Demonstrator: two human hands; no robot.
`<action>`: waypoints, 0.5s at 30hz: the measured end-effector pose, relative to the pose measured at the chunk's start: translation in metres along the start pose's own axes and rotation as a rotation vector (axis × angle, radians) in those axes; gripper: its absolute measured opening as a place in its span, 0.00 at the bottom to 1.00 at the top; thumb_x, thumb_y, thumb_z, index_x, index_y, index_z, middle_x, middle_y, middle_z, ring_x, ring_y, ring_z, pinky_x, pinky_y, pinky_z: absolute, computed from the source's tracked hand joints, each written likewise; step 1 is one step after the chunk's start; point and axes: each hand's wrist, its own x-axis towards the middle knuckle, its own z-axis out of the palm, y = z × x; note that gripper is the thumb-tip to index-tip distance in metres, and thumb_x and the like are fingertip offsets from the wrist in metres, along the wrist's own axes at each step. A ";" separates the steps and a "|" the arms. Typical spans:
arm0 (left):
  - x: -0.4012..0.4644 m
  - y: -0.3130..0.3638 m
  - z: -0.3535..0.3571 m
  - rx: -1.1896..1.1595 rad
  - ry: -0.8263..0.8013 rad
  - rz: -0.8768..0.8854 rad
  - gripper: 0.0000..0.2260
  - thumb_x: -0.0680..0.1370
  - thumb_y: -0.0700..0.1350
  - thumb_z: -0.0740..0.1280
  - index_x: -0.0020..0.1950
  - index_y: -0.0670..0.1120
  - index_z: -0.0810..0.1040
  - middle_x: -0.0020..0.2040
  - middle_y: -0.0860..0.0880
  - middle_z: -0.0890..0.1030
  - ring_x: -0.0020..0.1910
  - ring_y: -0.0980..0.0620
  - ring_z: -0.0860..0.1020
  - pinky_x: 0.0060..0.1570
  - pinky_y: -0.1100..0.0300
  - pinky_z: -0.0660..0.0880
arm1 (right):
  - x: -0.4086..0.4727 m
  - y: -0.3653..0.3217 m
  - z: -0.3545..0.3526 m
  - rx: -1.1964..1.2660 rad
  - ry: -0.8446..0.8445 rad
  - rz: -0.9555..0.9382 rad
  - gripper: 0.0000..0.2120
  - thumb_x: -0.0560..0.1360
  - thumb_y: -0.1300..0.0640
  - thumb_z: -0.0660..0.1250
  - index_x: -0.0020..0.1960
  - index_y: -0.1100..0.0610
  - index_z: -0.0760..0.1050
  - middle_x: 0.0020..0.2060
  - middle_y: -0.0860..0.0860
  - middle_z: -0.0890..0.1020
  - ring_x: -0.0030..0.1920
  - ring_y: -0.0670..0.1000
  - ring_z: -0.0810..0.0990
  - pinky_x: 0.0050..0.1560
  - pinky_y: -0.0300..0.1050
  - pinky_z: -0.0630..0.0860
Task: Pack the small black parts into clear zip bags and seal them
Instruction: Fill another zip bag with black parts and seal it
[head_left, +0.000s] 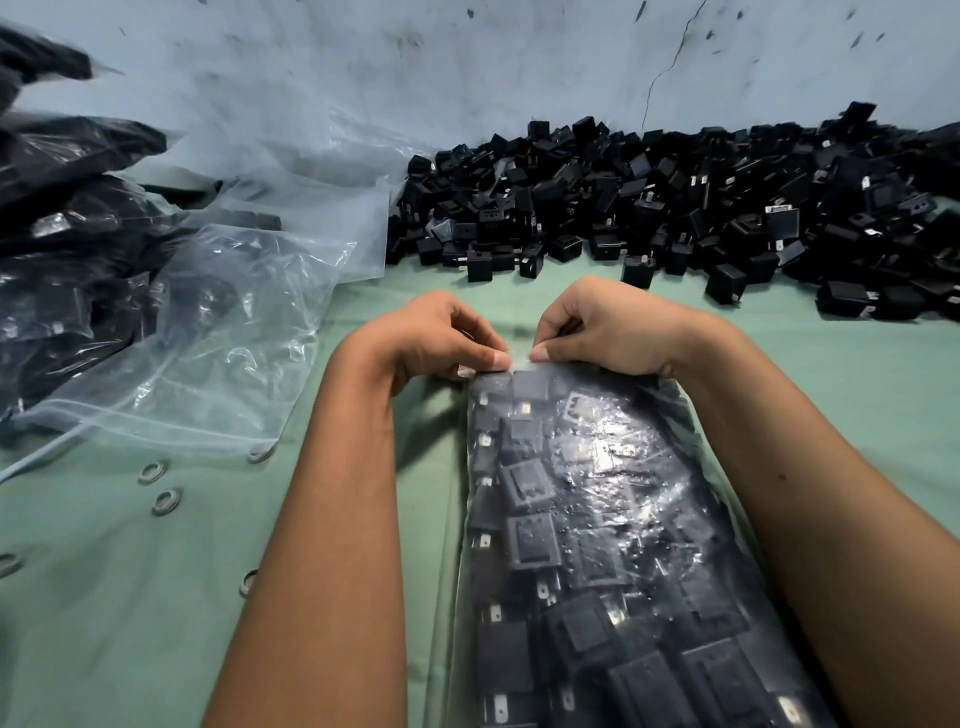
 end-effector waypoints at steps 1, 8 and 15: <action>0.000 0.000 -0.001 -0.007 -0.001 -0.006 0.05 0.72 0.37 0.79 0.45 0.41 0.86 0.38 0.46 0.84 0.33 0.57 0.78 0.33 0.68 0.74 | 0.000 0.000 0.000 -0.004 -0.002 -0.002 0.09 0.78 0.51 0.74 0.39 0.50 0.84 0.31 0.42 0.84 0.28 0.37 0.77 0.30 0.29 0.70; 0.002 0.001 0.001 -0.105 0.023 -0.096 0.06 0.69 0.33 0.79 0.39 0.42 0.85 0.32 0.47 0.83 0.28 0.56 0.77 0.29 0.67 0.74 | 0.001 -0.002 0.000 -0.045 -0.017 0.005 0.09 0.78 0.51 0.73 0.40 0.52 0.84 0.32 0.42 0.84 0.28 0.38 0.77 0.29 0.28 0.69; -0.002 0.001 -0.007 -0.101 0.007 -0.206 0.06 0.72 0.31 0.76 0.42 0.41 0.84 0.36 0.46 0.83 0.33 0.54 0.80 0.34 0.68 0.78 | 0.000 -0.005 0.001 -0.022 -0.028 0.071 0.08 0.78 0.50 0.74 0.42 0.51 0.85 0.35 0.46 0.86 0.33 0.43 0.81 0.36 0.39 0.76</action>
